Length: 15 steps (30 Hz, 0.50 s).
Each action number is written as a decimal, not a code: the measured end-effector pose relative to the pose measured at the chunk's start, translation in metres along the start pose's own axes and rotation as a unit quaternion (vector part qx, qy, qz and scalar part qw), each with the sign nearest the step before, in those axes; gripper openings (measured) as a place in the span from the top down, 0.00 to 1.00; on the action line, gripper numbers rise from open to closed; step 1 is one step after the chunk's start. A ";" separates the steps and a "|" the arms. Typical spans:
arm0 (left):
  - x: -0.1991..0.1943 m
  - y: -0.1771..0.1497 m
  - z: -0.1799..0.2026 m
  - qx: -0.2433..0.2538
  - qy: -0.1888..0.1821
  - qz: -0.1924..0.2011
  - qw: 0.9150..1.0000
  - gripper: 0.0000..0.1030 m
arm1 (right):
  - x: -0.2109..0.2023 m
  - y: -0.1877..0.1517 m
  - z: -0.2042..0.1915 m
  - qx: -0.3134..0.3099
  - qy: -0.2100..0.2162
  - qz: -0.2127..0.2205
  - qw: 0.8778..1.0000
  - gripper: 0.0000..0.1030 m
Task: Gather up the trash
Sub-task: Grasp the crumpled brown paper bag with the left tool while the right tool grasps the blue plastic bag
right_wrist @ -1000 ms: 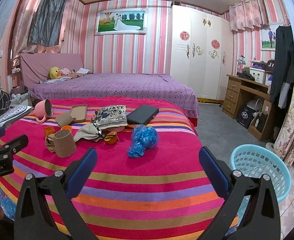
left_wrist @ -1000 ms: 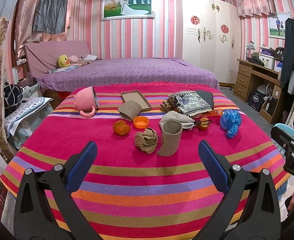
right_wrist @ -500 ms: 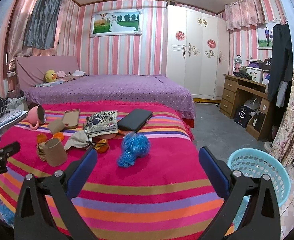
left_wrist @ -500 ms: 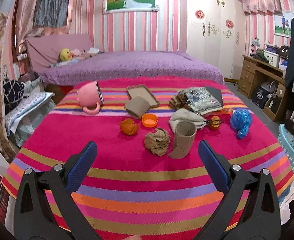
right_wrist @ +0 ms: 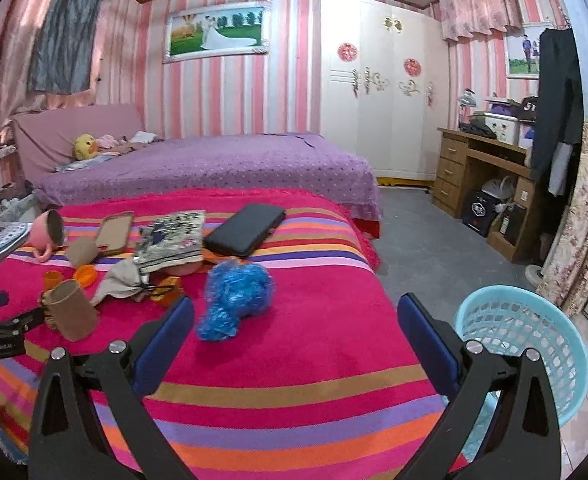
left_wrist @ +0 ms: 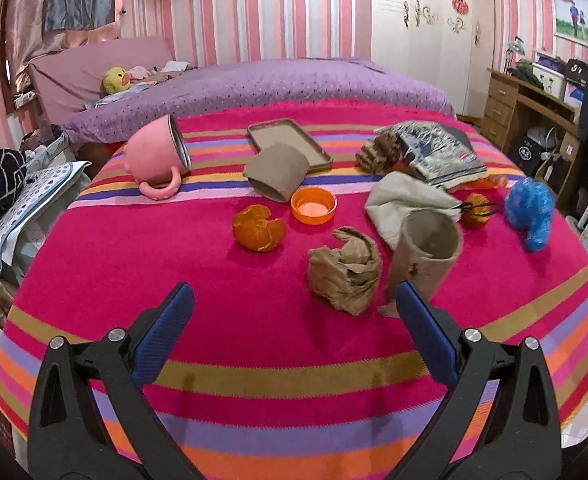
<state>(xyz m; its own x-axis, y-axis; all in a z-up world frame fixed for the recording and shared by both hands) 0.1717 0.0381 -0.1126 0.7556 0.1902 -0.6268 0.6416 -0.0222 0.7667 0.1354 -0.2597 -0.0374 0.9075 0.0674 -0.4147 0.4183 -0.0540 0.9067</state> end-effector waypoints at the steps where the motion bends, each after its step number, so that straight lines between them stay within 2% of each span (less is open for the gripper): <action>1: 0.003 0.000 -0.001 -0.003 -0.003 -0.004 1.000 0.07 | 0.003 0.000 0.002 0.003 -0.001 -0.003 1.000 0.04; 6: 0.014 0.001 0.008 -0.017 -0.048 -0.020 0.999 0.19 | 0.024 0.002 0.007 0.019 0.005 -0.020 1.000 0.04; 10: 0.019 0.001 0.027 0.002 -0.090 -0.035 0.995 0.57 | 0.035 -0.005 0.005 0.010 -0.002 -0.031 0.999 0.04; 11: 0.019 0.001 0.030 0.002 -0.099 -0.036 0.994 0.61 | 0.036 -0.009 0.004 0.008 0.001 -0.035 0.999 0.04; 15: 0.010 0.008 0.030 0.018 -0.076 -0.013 0.997 0.61 | 0.042 -0.016 -0.003 0.004 0.016 -0.045 0.999 0.04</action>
<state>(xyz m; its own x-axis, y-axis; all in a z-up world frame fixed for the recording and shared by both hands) 0.1890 0.0101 -0.1168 0.7480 0.0400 -0.6625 0.6637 -0.0546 0.7460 0.1668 -0.2529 -0.0694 0.8644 0.1041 -0.4919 0.4988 -0.0544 0.8650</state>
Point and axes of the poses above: each gripper's, at about its wrist camera, not at the fingertips, and x roughly the way its jaws point, z to its right, y to its top, the point moved 9 cm from there along x, roughly the way its jaws point, and after that the axes turned 10 degrees about y, right-handed, at the moved point
